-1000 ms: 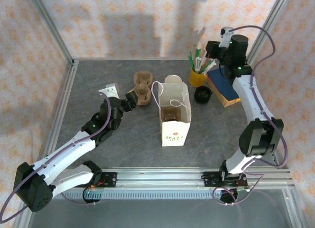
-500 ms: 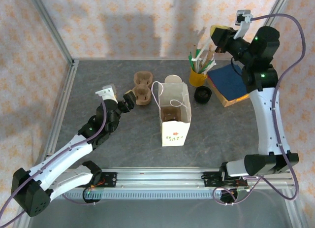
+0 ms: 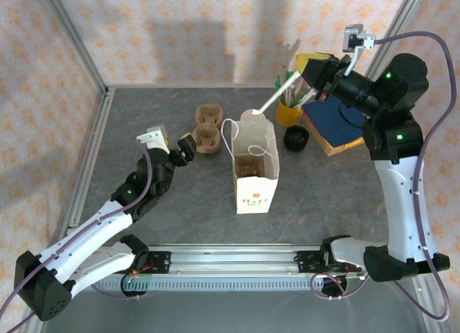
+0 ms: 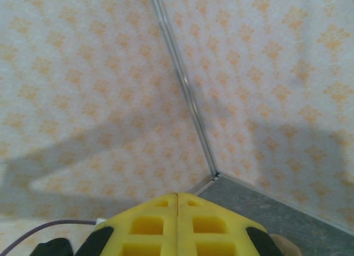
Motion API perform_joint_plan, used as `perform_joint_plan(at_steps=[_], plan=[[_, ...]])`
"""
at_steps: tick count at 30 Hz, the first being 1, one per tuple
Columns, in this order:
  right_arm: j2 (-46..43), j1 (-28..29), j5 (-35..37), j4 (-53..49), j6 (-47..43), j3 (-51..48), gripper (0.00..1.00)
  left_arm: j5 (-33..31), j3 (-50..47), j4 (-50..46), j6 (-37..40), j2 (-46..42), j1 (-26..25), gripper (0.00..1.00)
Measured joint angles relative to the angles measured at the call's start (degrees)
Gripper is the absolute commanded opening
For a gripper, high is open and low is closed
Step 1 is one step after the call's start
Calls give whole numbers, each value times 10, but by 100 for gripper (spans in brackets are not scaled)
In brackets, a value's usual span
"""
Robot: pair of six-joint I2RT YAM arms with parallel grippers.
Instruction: Pack the takeout coffee
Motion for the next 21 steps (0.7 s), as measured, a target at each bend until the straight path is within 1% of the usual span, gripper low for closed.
perform_joint_plan(at_steps=[7, 13, 21], plan=[[-35, 3, -24, -2, 28, -27, 0, 0, -1, 0, 0, -6, 0, 87], [-58, 7, -27, 16, 53, -97, 0, 0, -1, 0, 0, -11, 0, 87], [-56, 20, -19, 35, 63, -170, 0, 0, -7, 0, 0, -27, 0, 87]])
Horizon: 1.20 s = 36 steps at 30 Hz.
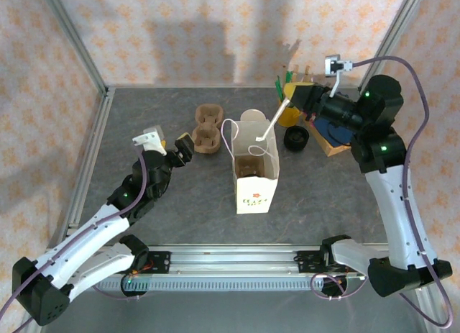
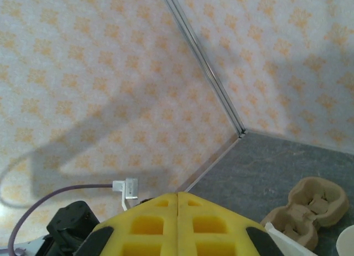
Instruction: Pack the takeout coffee
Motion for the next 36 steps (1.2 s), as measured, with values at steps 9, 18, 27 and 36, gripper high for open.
perform_joint_plan(at_steps=[9, 18, 27, 36], plan=[[25, 37, 26, 4, -15, -36, 0, 0, -11, 0, 0, -5, 0, 87], [66, 69, 74, -16, -54, -73, 0, 0, -20, 0, 0, -9, 0, 87], [103, 86, 116, -73, -96, -84, 14, -4, -25, 0, 0, -12, 0, 88], [108, 89, 152, -132, -139, -73, 63, -15, -25, 0, 10, -20, 0, 88]])
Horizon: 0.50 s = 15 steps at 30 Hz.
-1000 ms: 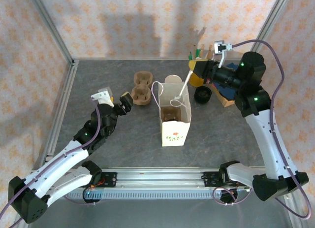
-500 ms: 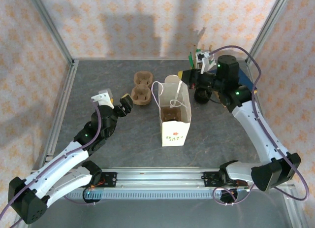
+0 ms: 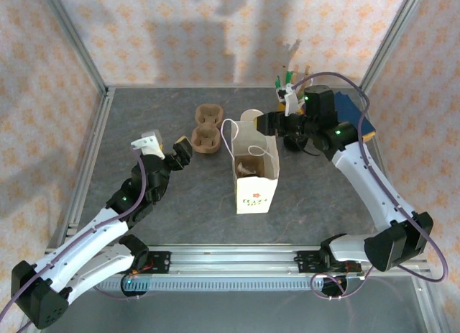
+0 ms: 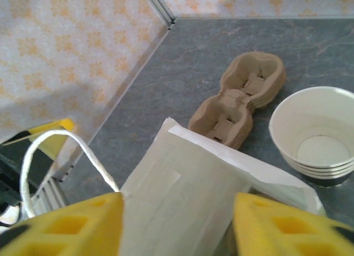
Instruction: Pack the takeout coffee
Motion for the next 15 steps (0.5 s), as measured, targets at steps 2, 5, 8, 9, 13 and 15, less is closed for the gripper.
perform_joint_plan(at_steps=[2, 5, 8, 9, 13, 15], plan=[[-9, 0, 25, -3, -4, 5, 63, 0, 0, 0, 3, 0, 0, 89], [-26, 0, 70, -9, -4, 20, 65, 0, 0, 0, 7, 0, 0, 89], [-34, -14, 108, -11, 3, 46, 65, 0, 0, 0, 12, 0, 0, 89], [-34, -26, 120, -12, 9, 57, 65, 0, 0, 0, 16, 0, 0, 89], [-25, -87, 178, -24, 32, 89, 66, 0, 0, 0, 25, 0, 0, 89], [-9, -118, 205, -38, 47, 107, 66, 0, 0, 0, 31, 0, 0, 89]])
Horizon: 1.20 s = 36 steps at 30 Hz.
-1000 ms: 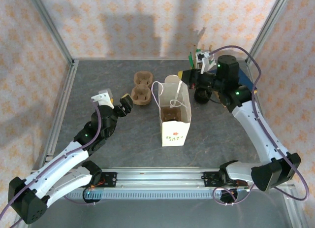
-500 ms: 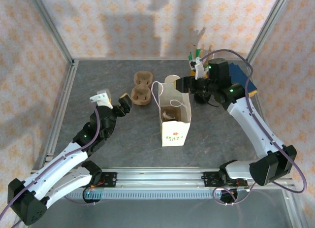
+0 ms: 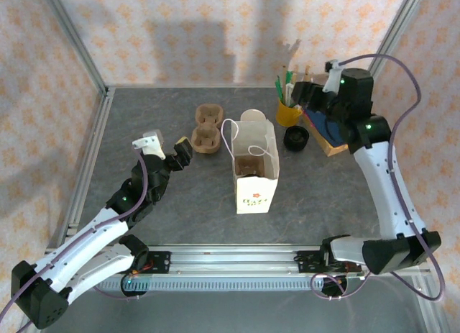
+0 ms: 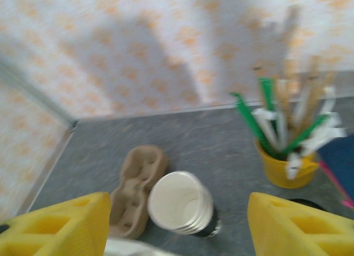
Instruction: Pack the takeout coffee
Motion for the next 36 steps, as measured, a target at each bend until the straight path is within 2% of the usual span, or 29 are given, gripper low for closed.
perform_joint_plan(at_steps=[9, 15, 21, 26, 36], plan=[[92, -118, 82, -49, 43, 27, 66, 5, 0, 0, 8, 1, 0, 89], [136, -159, 135, -26, 53, 18, 68, 2, 0, 0, 27, 5, 0, 90], [249, -179, 149, -13, 52, 35, 68, -5, 0, -1, 42, -4, 0, 90], [363, -180, 149, -43, 47, 102, 69, -7, 0, -1, 49, -19, 0, 90], [471, -185, 163, -76, 29, 192, 71, -17, -1, -2, 58, -19, 0, 90]])
